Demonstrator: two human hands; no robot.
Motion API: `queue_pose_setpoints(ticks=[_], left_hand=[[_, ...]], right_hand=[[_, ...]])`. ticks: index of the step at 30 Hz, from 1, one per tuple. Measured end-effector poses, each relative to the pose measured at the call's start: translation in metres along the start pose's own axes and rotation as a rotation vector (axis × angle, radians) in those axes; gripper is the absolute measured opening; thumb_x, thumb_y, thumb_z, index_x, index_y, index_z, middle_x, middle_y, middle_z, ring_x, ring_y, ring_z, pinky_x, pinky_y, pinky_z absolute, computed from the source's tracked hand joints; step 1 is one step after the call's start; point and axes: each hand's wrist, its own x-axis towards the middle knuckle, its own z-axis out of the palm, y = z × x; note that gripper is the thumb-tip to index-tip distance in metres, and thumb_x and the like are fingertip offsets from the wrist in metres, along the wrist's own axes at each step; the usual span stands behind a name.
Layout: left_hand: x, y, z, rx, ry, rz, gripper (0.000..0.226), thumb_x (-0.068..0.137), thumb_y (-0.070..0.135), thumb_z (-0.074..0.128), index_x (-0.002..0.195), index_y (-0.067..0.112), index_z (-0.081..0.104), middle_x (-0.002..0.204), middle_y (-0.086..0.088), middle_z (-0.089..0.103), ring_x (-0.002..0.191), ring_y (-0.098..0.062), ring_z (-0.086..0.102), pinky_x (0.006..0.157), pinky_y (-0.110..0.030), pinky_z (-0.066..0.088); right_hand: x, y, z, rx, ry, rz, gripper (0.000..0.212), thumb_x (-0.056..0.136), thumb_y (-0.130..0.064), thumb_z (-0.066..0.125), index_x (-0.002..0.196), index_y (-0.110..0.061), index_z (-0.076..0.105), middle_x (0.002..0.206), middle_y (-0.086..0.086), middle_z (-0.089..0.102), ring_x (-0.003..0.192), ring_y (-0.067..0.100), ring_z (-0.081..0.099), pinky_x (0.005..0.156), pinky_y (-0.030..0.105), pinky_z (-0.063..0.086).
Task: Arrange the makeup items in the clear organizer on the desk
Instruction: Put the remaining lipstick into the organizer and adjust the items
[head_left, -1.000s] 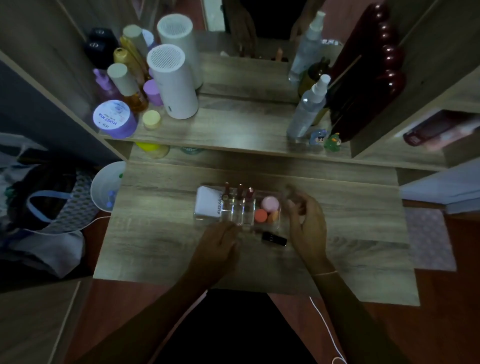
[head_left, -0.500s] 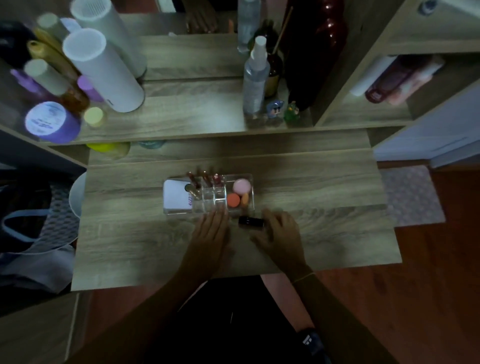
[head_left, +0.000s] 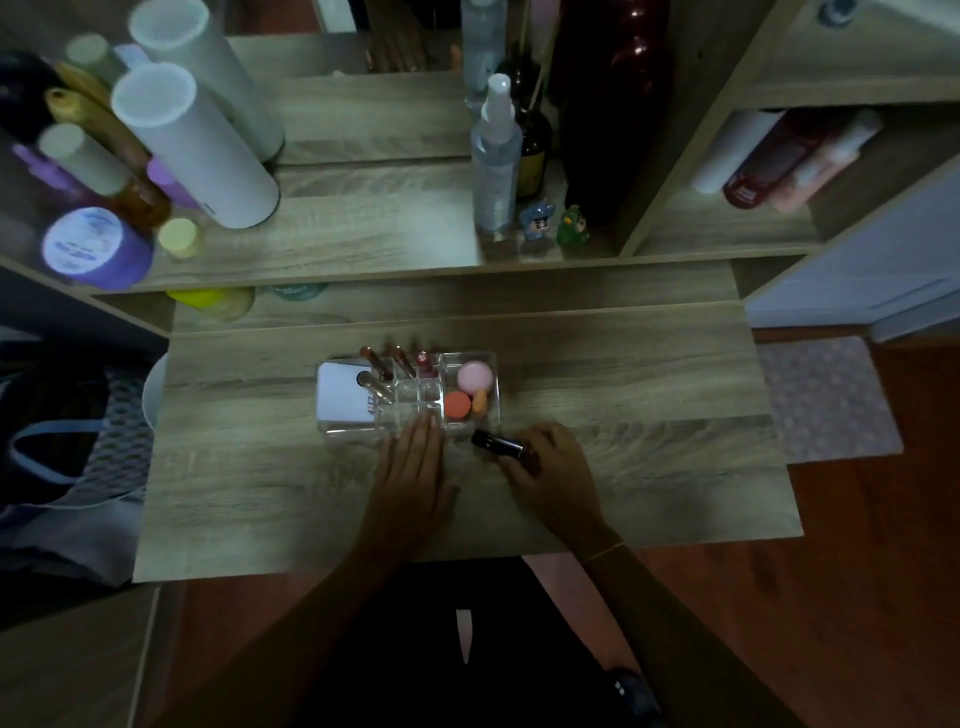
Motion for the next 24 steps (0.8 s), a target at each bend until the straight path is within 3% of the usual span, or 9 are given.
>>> queue_pose_setpoints(ticks=[5, 7, 10, 13, 17, 20, 24], left_hand=[[-0.003, -0.003, 0.0, -0.014, 0.005, 0.012, 0.071, 0.089, 0.047, 0.036, 0.142, 0.001, 0.028, 0.149, -0.022, 0.034, 0.138, -0.036, 0.031, 0.111, -0.057, 0.023], [-0.006, -0.006, -0.002, -0.026, 0.021, -0.002, 0.072, 0.088, 0.048, 0.036, 0.141, 0.0, 0.03, 0.148, -0.023, 0.036, 0.137, -0.037, 0.033, 0.11, -0.057, 0.021], [-0.015, -0.014, -0.005, -0.051, 0.029, -0.028, 0.071, 0.087, 0.048, 0.037, 0.138, -0.001, 0.037, 0.144, -0.024, 0.042, 0.133, -0.04, 0.039, 0.105, -0.061, 0.031], [-0.023, -0.025, -0.006, -0.057, 0.025, -0.037, 0.07, 0.085, 0.046, 0.039, 0.135, -0.003, 0.043, 0.141, -0.026, 0.045, 0.13, -0.042, 0.042, 0.101, -0.061, 0.039], [-0.028, -0.042, -0.006, -0.023, 0.034, -0.022, 0.066, 0.085, 0.044, 0.041, 0.134, -0.001, 0.046, 0.141, -0.023, 0.047, 0.13, -0.038, 0.044, 0.103, -0.061, 0.039], [-0.03, -0.054, -0.004, 0.005, 0.047, 0.018, 0.067, 0.084, 0.045, 0.053, 0.135, 0.003, 0.046, 0.143, -0.019, 0.045, 0.133, -0.034, 0.042, 0.105, -0.061, 0.037], [-0.032, -0.058, -0.003, 0.012, 0.103, 0.044, 0.072, 0.079, 0.046, 0.062, 0.135, 0.004, 0.046, 0.142, -0.018, 0.047, 0.132, -0.032, 0.044, 0.102, -0.06, 0.04]], right_hand=[[0.001, -0.017, -0.015, 0.163, 0.085, 0.073, 0.019, 0.074, -0.031, 0.075, 0.088, -0.029, 0.062, 0.083, -0.011, 0.059, 0.078, 0.013, 0.061, 0.069, 0.027, 0.049], [0.0, -0.027, -0.023, 0.217, 0.122, 0.053, 0.021, 0.073, -0.036, 0.072, 0.088, -0.04, 0.057, 0.08, -0.019, 0.057, 0.075, 0.003, 0.059, 0.068, 0.015, 0.046], [0.0, -0.049, -0.031, 0.224, 0.119, -0.049, 0.03, 0.077, -0.034, 0.069, 0.097, -0.049, 0.052, 0.083, -0.024, 0.058, 0.078, 0.0, 0.059, 0.067, 0.007, 0.043], [0.009, -0.076, -0.03, 0.178, 0.089, -0.115, 0.028, 0.08, -0.032, 0.069, 0.103, -0.043, 0.057, 0.083, -0.019, 0.059, 0.074, 0.003, 0.059, 0.065, 0.011, 0.045], [0.032, -0.108, -0.021, 0.037, 0.056, -0.158, 0.026, 0.082, -0.025, 0.073, 0.106, -0.029, 0.063, 0.09, -0.001, 0.071, 0.072, 0.015, 0.067, 0.065, 0.029, 0.055], [0.048, -0.124, -0.009, -0.055, -0.006, -0.147, 0.024, 0.087, -0.027, 0.066, 0.111, -0.024, 0.064, 0.102, 0.001, 0.067, 0.079, 0.019, 0.067, 0.069, 0.037, 0.056], [0.055, -0.136, -0.001, -0.127, 0.012, -0.147, 0.024, 0.086, -0.023, 0.068, 0.109, -0.019, 0.065, 0.102, 0.005, 0.068, 0.081, 0.024, 0.067, 0.067, 0.042, 0.057]])
